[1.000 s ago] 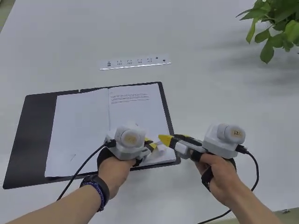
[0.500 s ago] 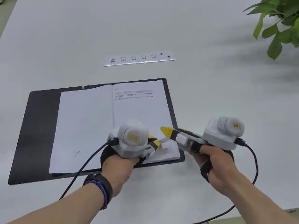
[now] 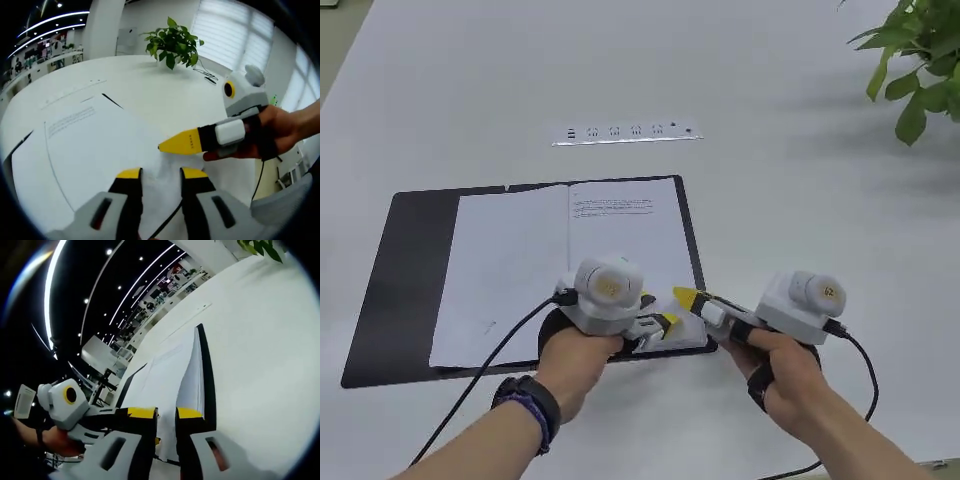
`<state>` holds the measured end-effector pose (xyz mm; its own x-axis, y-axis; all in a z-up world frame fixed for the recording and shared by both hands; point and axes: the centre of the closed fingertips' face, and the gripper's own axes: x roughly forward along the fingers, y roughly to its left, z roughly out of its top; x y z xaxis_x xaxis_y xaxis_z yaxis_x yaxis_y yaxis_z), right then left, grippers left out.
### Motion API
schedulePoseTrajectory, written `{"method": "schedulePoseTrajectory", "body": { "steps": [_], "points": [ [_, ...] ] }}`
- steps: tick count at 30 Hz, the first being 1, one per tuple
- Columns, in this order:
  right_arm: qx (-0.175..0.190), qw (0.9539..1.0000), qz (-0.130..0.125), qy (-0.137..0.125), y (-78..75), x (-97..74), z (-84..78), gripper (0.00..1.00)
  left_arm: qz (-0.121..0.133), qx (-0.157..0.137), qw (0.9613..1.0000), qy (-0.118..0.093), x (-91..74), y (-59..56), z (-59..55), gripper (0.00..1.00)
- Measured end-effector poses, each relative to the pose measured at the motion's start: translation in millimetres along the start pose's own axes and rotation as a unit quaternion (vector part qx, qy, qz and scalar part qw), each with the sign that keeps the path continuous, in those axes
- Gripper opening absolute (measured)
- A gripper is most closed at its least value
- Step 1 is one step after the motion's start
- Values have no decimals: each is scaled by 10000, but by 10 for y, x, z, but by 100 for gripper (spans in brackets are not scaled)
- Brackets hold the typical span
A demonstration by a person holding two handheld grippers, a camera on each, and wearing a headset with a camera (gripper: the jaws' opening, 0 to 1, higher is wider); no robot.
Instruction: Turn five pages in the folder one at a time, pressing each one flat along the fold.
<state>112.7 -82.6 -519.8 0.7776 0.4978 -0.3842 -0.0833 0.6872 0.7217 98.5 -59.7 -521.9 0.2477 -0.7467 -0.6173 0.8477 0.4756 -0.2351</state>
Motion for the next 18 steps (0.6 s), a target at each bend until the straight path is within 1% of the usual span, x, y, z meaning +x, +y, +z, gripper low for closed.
{"method": "schedulePoseTrajectory", "body": {
  "steps": [3,4,6,8,10,12,13,15,18],
  "points": [
    [-66,10000,-15,39,32,-10,-34,6,57,-3,10000,-71,-107,-19,14,32],
    [-91,9999,-27,50,43,-14,-44,5,66,70,9999,-100,-165,-35,20,33],
    [-211,9998,-4,60,70,-16,-52,3,136,118,9997,-145,-270,-28,26,35],
    [-244,9997,-6,61,87,-16,-51,2,142,112,9996,-199,-353,-26,33,36],
    [-257,9997,7,40,96,-12,-34,2,221,163,9994,-188,-445,4,21,38],
    [-298,9996,12,32,110,-6,-24,2,180,79,9996,-181,-533,-5,5,40],
    [-306,9995,8,42,114,-3,-28,1,161,102,9996,-186,-562,-10,-4,41],
    [-322,9995,-11,73,128,7,-40,0,204,224,9994,-160,-627,-8,-26,42],
    [-243,9997,15,7,161,2,-18,0,238,175,9994,-201,-704,5,-32,44]
  ]
}}
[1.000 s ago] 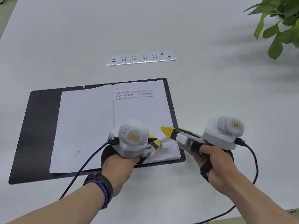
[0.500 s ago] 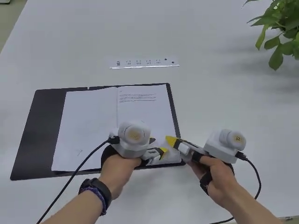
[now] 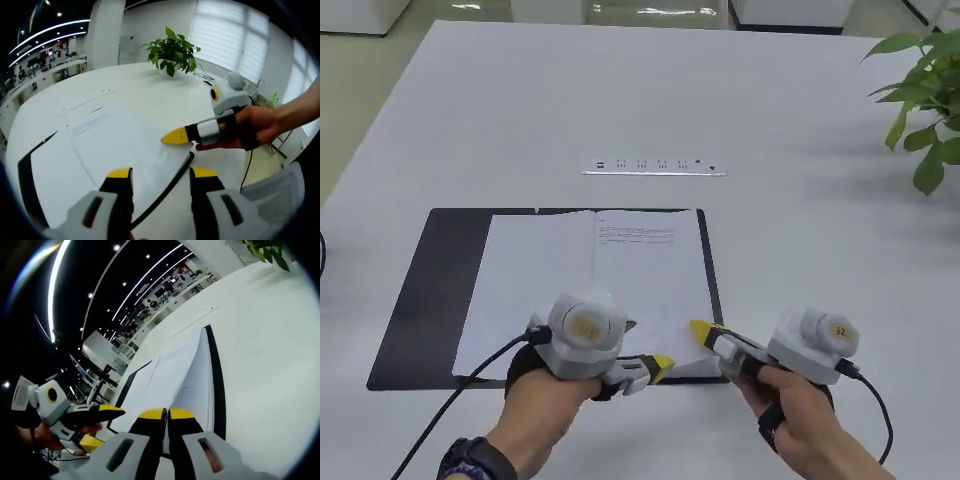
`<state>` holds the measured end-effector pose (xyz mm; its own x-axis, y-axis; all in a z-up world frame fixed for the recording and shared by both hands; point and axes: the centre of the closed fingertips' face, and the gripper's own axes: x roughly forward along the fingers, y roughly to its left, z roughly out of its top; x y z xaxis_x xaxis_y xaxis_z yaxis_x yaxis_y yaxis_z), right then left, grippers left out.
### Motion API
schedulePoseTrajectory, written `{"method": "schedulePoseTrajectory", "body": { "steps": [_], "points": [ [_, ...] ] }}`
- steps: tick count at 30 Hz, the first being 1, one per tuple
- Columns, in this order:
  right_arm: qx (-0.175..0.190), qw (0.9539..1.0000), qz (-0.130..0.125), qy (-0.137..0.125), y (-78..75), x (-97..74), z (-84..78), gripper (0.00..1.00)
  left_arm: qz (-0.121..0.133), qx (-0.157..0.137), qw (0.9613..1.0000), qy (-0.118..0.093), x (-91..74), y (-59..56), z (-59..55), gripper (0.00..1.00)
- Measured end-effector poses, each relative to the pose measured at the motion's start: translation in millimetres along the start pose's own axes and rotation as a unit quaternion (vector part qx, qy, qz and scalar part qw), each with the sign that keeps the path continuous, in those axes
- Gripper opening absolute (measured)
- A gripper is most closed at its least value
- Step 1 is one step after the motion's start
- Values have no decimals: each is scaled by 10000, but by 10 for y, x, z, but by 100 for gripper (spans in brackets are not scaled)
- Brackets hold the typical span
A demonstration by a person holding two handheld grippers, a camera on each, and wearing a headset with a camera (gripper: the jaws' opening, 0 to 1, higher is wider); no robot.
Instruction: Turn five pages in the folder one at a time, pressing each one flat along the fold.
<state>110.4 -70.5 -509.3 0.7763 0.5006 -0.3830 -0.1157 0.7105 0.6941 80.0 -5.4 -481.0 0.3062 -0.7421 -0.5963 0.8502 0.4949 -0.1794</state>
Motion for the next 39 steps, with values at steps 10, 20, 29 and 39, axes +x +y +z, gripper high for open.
{"method": "schedulePoseTrajectory", "body": {
  "steps": [10,20,29,39],
  "points": [
    [77,10000,-37,-47,59,-30,59,0,126,27,9999,-12,-232,-30,-31,49],
    [129,9998,-15,-131,179,-48,114,0,127,-7,9999,7,-417,-84,-83,54],
    [213,9993,58,-291,320,13,184,0,254,13,9996,-120,-623,-29,-52,56],
    [190,9991,248,-288,609,157,147,0,372,-41,9991,-185,-837,-4,-159,57]
  ]
}}
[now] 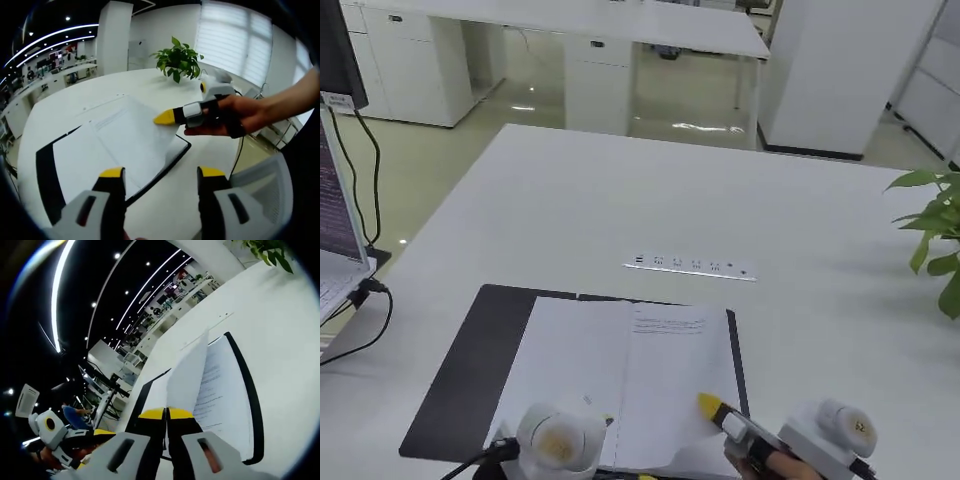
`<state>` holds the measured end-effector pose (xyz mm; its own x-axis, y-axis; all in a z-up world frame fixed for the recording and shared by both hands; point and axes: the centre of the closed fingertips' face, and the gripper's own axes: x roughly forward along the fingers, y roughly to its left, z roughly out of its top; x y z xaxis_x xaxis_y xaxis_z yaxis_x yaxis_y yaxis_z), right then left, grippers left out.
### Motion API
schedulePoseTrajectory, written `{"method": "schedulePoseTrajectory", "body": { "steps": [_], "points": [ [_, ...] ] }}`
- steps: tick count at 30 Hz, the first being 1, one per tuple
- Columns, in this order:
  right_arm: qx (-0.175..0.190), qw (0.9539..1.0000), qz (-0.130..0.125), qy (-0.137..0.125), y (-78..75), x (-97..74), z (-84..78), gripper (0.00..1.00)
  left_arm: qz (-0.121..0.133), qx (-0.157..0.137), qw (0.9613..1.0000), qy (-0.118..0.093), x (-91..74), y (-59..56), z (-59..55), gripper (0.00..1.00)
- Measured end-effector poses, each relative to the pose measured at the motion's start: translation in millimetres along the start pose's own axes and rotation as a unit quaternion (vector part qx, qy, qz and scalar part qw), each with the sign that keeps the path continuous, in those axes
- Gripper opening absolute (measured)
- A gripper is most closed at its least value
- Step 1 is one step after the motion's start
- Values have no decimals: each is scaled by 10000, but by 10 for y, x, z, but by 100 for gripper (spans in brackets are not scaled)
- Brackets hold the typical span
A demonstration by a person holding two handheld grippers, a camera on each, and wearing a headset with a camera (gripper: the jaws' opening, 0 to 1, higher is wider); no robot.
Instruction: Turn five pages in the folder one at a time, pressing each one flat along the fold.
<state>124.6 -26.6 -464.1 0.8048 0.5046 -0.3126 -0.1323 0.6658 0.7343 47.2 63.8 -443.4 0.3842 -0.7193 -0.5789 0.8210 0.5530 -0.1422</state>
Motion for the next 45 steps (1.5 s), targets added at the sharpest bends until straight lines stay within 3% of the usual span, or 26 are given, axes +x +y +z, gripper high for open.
{"method": "schedulePoseTrajectory", "body": {
  "steps": [11,21,27,40,45],
  "points": [
    [38,9998,193,100,272,197,-186,0,231,-178,9996,-7,-213,147,-143,58],
    [16,9988,413,255,545,403,-323,0,483,-367,9981,-68,-372,316,-198,61],
    [-15,9977,549,405,689,526,-419,0,621,-434,9971,3,-454,400,-277,63],
    [14,9939,813,751,1021,834,-691,0,918,-714,9932,-67,-670,551,-412,64],
    [-26,9917,902,920,1131,962,-798,0,1028,-825,9913,54,-712,616,-554,64]
  ]
}}
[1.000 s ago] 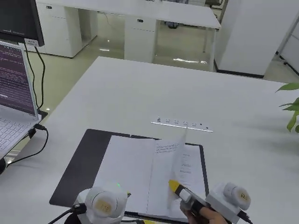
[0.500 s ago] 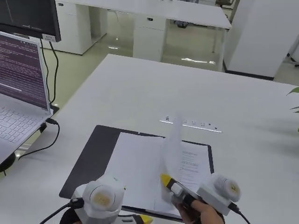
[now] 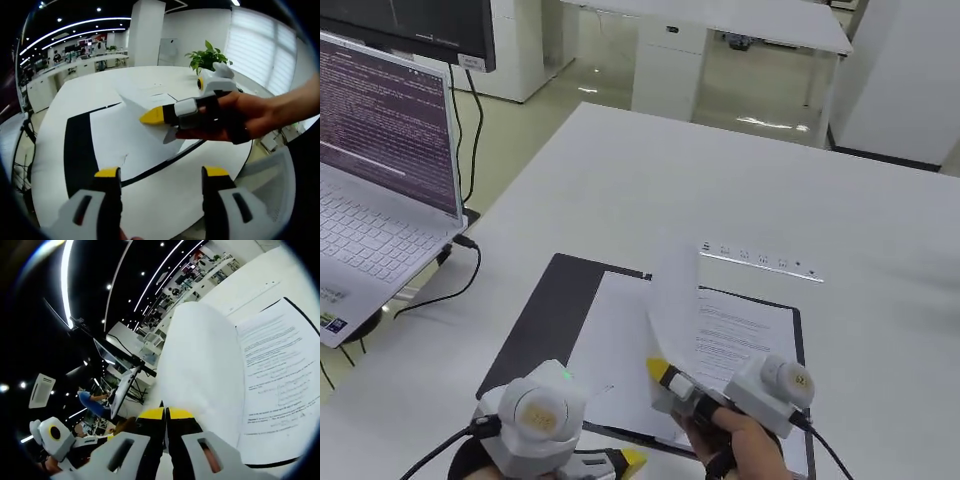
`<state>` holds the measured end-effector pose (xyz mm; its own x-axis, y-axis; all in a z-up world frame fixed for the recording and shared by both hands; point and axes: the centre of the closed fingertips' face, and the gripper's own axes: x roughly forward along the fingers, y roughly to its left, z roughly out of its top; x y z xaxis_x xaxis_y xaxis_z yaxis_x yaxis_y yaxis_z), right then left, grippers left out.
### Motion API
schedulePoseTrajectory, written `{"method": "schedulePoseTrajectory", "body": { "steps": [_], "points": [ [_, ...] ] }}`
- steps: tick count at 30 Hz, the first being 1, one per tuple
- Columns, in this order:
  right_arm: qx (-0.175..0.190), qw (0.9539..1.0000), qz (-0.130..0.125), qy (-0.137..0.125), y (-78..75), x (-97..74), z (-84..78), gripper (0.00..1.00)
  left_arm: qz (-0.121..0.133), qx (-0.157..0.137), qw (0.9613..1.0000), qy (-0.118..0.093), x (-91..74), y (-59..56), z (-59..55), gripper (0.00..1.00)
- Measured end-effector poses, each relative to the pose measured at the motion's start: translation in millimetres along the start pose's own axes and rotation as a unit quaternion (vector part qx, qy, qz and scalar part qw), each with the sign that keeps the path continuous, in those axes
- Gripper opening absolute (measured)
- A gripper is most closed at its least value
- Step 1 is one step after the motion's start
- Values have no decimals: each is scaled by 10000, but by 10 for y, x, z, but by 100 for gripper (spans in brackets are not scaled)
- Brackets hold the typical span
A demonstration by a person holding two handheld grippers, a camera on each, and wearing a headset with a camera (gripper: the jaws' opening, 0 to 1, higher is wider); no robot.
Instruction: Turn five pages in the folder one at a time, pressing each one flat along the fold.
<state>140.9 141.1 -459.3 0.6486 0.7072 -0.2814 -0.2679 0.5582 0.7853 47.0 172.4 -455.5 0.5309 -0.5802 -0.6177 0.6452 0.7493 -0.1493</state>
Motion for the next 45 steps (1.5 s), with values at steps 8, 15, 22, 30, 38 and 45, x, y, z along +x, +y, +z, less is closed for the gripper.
{"method": "schedulePoseTrajectory", "body": {
  "steps": [8,15,22,30,38,45],
  "points": [
    [49,9997,83,223,118,231,-207,0,143,-225,9996,1,-94,106,-117,65],
    [222,9993,55,311,124,460,-313,0,235,-398,9989,-40,-156,207,-178,65],
    [362,9984,45,435,132,675,-383,0,254,-503,9984,-46,-194,262,-228,65],
    [522,9967,-149,609,-32,784,-530,0,249,-561,9981,-2,-209,333,-285,66],
    [652,9954,-316,632,-159,897,-603,0,290,-593,9978,30,-219,435,-302,66],
    [723,9933,-515,745,-298,957,-709,0,360,-643,9973,21,-239,498,-308,65]
  ]
}}
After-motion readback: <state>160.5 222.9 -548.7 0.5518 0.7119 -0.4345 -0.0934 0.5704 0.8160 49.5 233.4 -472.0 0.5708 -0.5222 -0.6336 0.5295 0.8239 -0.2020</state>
